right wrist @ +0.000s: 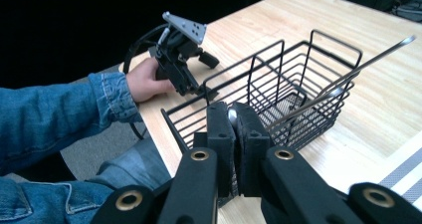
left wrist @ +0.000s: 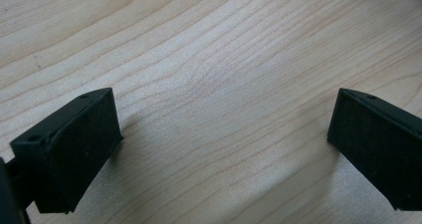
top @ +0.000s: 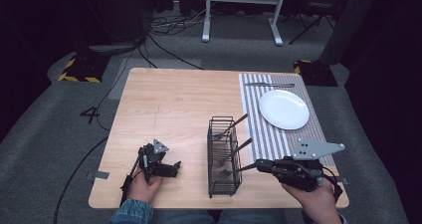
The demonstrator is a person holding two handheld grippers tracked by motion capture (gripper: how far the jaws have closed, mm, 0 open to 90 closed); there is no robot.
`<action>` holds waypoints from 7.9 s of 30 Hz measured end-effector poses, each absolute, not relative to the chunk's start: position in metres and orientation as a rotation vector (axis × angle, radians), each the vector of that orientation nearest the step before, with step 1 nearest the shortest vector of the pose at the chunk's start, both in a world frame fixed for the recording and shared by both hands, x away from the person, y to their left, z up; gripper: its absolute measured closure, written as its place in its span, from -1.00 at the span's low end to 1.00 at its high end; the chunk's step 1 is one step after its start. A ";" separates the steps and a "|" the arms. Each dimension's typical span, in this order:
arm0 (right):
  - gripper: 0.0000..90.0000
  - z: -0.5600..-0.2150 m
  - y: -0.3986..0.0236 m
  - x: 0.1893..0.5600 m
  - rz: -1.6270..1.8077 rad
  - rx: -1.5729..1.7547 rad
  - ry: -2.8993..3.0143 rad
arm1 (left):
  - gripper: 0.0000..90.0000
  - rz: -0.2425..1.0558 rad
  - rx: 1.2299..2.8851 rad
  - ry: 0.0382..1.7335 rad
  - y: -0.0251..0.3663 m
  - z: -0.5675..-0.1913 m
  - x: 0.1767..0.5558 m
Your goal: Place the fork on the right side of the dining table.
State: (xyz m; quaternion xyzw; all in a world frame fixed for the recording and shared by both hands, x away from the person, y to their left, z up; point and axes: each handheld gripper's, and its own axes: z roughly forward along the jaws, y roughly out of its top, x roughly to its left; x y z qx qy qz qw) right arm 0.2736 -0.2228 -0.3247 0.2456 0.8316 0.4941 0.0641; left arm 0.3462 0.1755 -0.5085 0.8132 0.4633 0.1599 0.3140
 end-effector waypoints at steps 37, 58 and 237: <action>0.93 -0.258 -0.297 0.255 1.629 0.757 2.266 | -0.99 0.420 2.147 1.218 0.175 -0.508 0.347; 0.93 -0.248 -0.339 0.268 1.600 0.880 2.130 | -0.99 0.420 2.146 1.218 0.175 -0.508 0.347; -0.12 -0.390 -0.379 0.405 1.092 1.417 2.148 | -0.99 0.421 2.145 1.219 0.175 -0.508 0.347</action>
